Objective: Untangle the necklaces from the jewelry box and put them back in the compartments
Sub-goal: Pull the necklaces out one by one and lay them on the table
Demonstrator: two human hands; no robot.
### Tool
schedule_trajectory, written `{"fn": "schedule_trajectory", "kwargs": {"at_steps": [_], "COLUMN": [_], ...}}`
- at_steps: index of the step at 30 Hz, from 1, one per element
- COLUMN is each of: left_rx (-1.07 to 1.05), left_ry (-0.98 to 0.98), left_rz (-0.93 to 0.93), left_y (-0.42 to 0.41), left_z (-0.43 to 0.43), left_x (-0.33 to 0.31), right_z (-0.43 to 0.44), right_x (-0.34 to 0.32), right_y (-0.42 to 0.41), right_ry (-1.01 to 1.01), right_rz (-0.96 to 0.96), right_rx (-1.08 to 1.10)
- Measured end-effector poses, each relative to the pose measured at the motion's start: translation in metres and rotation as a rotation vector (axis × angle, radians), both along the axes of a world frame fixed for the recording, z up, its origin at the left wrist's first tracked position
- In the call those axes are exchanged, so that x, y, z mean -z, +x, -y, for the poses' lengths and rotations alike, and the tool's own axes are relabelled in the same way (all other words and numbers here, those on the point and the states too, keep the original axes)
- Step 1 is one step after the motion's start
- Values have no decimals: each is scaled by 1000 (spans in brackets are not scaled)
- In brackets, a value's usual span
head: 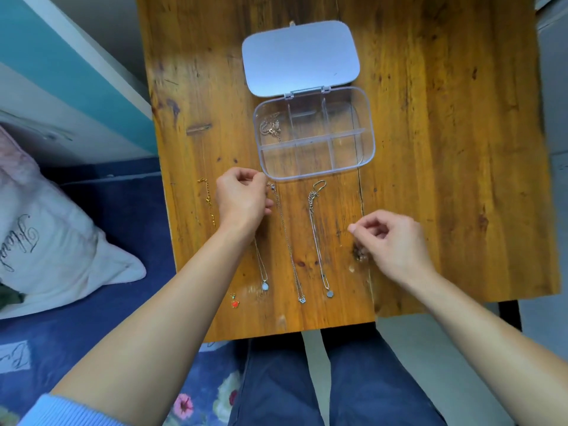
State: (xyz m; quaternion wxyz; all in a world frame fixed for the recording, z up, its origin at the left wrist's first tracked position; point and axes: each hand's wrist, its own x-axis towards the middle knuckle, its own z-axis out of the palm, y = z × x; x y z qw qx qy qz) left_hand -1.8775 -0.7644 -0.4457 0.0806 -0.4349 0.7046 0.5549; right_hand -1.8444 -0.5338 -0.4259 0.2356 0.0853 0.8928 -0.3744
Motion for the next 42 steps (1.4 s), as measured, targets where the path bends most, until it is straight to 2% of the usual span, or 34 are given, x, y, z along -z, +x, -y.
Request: {"fn": "schedule_trajectory", "kwargs": {"at_steps": [3, 6, 10, 14, 16, 19, 23, 26, 29, 32, 35, 38, 40, 42], "left_rx": [-5, 95, 138, 147, 145, 138, 129, 136, 145, 169, 224, 302, 378, 517], "left_ry": [38, 154, 209, 246, 253, 253, 271, 275, 255, 201, -39, -354, -393, -364], "left_rz": [-67, -66, -74, -70, -71, -71, -78, -70, -67, -51, -73, -282, -391, -404], "left_y": [-8, -17, -21, -23, -23, -21, -20, -20, -20, -21, -22, -26, -35, -47], "left_z": [18, 26, 32, 37, 37, 37, 38, 38, 38, 38, 33, 21, 11, 2], "left_x": [-1, 0, 3, 5, 6, 8, 9, 9, 7, 3, -4, -20, -29, -31], "right_z": [22, 60, 111, 143, 150, 153, 152, 143, 123, 98, 77, 64, 58, 51], "right_x": [-14, -22, -11, 12, 20, 25, 22, 14, -3, -18, -21, -21, -20, -20], "right_y": [-59, -111, -153, -164, -166, -169, -165, -159, -154, -144, -127, -115, -108, -102], "right_ry": [-70, -42, 173, 427, 532, 560, 444, 276, 33, -200, -321, -362, -383, -394], "right_rz": [-135, -225, -243, -311, -361, -362, -271, -254, -229, -108, 67, 175, 196, 196], "right_rx": [16, -116, -405, -565, -574, -526, -476, -396, -192, 17, 155, 217, 244, 274]}}
